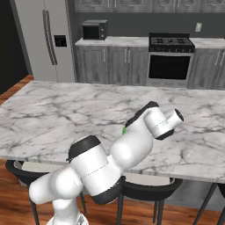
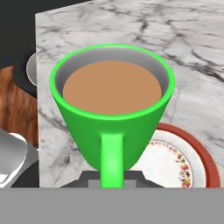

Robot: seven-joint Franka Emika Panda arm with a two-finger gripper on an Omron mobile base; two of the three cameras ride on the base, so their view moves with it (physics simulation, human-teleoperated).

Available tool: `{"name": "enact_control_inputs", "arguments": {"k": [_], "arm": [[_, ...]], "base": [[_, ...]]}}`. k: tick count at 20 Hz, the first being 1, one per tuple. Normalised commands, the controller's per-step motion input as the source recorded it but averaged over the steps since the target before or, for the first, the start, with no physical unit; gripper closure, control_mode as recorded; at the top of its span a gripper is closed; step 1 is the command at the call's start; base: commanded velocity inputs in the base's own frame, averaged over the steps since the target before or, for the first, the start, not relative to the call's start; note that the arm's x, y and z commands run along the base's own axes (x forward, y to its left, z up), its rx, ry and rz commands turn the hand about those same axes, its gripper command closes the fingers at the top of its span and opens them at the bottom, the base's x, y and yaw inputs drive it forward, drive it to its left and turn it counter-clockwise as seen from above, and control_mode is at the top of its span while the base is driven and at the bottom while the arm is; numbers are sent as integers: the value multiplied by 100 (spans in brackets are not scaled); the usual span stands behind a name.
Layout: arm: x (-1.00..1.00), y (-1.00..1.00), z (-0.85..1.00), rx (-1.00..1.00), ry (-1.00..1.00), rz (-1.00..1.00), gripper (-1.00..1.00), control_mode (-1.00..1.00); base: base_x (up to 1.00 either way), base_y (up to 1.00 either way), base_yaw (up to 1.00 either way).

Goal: Pick the cup of tea, navigate to the dining table, and place it on the saucer.

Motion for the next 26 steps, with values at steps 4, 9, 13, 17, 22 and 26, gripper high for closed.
{"name": "enact_control_inputs", "arguments": {"k": [4, 9, 13, 17, 22, 26], "arm": [[31, -8, -13, 0, 0, 0, 100, -100], [19, -13, -27, 0, 0, 1, 100, -100], [15, -3, -25, 0, 0, 1, 100, -100], [6, 0, -15, 0, 0, 1, 100, -100], [3, -1, -8, 0, -1, 1, 100, -100], [0, -1, -6, 0, -3, 1, 100, -100]], "base": [[0, 0, 0], [0, 0, 0], [0, 0, 0], [0, 0, 0], [0, 0, 0], [0, 0, 0]]}}
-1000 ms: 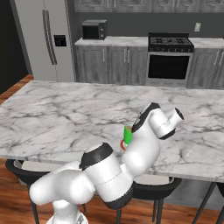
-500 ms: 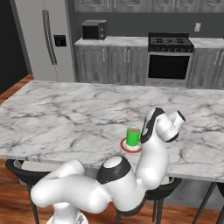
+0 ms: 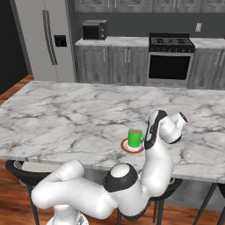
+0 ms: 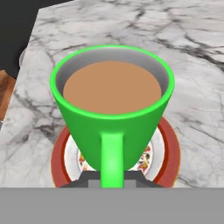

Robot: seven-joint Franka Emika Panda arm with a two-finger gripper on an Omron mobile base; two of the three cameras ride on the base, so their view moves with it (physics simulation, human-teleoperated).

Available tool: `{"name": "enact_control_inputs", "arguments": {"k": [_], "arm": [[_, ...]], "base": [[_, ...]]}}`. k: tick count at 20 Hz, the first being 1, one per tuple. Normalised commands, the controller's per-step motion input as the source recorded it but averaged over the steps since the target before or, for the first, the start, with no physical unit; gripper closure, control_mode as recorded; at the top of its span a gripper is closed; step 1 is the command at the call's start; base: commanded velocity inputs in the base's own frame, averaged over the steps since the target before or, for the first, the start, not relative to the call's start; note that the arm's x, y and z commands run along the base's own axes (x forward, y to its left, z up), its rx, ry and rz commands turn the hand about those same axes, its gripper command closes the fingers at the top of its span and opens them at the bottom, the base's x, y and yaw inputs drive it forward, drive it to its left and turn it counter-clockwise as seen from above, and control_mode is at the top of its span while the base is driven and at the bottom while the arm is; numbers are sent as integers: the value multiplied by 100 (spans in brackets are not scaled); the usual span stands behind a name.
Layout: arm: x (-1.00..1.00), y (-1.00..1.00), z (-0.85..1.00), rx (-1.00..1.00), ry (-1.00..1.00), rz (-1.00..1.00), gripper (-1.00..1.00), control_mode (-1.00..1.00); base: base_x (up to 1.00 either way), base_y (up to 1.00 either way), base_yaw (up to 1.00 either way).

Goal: Pick the cup of tea, navigate to the dining table, and place it on the saucer.

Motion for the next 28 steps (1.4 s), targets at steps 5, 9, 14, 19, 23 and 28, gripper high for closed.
{"name": "enact_control_inputs", "arguments": {"k": [5, 9, 14, 19, 23, 28], "arm": [[0, 0, -6, 0, -6, 0, 100, -100], [0, 5, -8, -1, -7, 0, 100, -100], [0, 9, -9, -3, -7, 0, 100, -100], [1, 17, -10, -5, -5, 0, 100, -100], [12, 2, -15, -8, 0, 0, 100, -100], [20, 0, -16, -7, 0, 0, 100, -100]], "base": [[0, 0, 0], [0, 0, 0], [0, 0, 0], [0, 0, 0], [0, 0, 0], [0, 0, 0]]}}
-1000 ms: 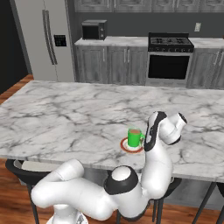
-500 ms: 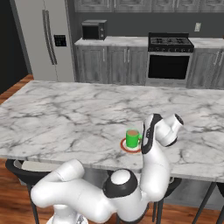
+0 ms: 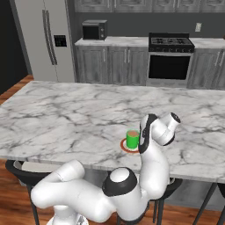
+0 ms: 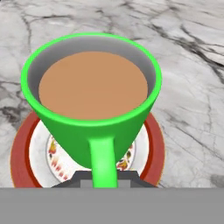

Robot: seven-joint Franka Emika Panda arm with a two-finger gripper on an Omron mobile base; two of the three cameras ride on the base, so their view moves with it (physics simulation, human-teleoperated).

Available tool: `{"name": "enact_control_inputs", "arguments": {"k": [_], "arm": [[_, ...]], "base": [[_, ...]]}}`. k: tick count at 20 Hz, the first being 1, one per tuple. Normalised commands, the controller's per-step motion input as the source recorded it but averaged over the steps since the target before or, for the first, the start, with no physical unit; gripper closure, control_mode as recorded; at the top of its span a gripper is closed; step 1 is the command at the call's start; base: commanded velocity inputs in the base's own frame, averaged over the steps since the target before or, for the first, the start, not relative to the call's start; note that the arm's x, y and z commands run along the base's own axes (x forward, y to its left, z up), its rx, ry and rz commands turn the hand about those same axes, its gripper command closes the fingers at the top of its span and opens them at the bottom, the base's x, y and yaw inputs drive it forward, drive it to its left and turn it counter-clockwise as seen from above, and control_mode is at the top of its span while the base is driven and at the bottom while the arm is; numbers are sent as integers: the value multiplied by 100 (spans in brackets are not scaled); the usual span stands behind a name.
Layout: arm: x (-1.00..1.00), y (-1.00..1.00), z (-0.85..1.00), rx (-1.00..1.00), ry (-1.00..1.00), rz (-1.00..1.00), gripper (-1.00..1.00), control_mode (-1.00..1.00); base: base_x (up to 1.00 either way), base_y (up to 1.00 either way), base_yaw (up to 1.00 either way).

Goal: Pick the cup of tea, navigate to the dining table, and place it on the saucer.

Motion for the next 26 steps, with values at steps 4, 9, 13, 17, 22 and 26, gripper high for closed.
{"name": "enact_control_inputs", "arguments": {"k": [4, 9, 13, 17, 22, 26], "arm": [[0, 0, -4, -6, -2, 0, 100, -100], [-1, 0, 0, -3, -4, 0, -100, -100], [-3, 0, 0, 0, -1, 0, -100, -100], [0, 0, 0, 0, 0, 0, -100, -100], [0, -1, 7, 0, 0, 0, -100, -100], [-21, -10, 44, 0, 0, 0, -100, -100]], "base": [[0, 0, 0], [0, 0, 0], [0, 0, 0], [0, 0, 0], [0, 0, 0], [0, 0, 0]]}}
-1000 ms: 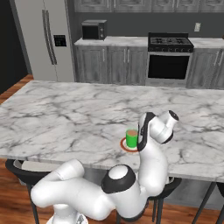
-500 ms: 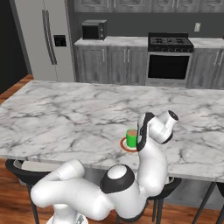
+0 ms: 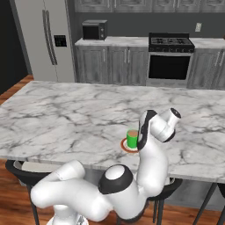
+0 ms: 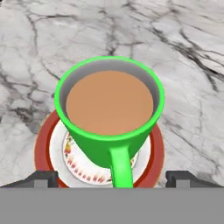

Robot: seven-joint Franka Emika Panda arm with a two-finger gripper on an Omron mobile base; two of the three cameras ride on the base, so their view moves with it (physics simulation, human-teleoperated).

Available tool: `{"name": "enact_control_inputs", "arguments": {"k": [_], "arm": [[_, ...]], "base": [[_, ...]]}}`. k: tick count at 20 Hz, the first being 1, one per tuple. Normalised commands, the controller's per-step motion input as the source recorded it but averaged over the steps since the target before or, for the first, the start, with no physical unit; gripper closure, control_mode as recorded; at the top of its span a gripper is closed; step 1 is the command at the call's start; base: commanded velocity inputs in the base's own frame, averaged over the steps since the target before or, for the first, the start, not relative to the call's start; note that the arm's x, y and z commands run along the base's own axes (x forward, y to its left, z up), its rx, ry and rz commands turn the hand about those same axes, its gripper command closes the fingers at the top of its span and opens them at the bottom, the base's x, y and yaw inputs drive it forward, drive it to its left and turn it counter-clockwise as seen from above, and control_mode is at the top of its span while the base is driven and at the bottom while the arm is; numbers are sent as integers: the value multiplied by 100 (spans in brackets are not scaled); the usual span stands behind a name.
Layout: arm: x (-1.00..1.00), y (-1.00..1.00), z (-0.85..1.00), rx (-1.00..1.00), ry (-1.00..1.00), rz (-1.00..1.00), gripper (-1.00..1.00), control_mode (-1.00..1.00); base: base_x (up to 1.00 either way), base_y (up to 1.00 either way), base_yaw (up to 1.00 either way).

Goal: Pick the cup of tea, navigate to the dining table, and place it on the saucer.

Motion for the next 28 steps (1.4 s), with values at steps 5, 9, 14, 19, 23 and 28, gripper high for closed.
{"name": "enact_control_inputs", "arguments": {"k": [5, 9, 14, 19, 23, 28], "arm": [[-50, -4, 63, 0, 0, 0, -100, -100], [-73, -1, 70, 0, 0, 0, -100, -100], [-100, 34, 69, 0, -1, -1, -100, -100], [-100, 55, 36, 0, 0, -13, -100, -100], [-100, 89, 32, -1, 0, -18, -100, -100], [-100, 96, 22, -2, 0, -16, -100, -100]], "base": [[0, 0, 0], [0, 0, 0], [0, 0, 0], [0, 0, 0], [0, 0, 0], [0, 0, 0]]}}
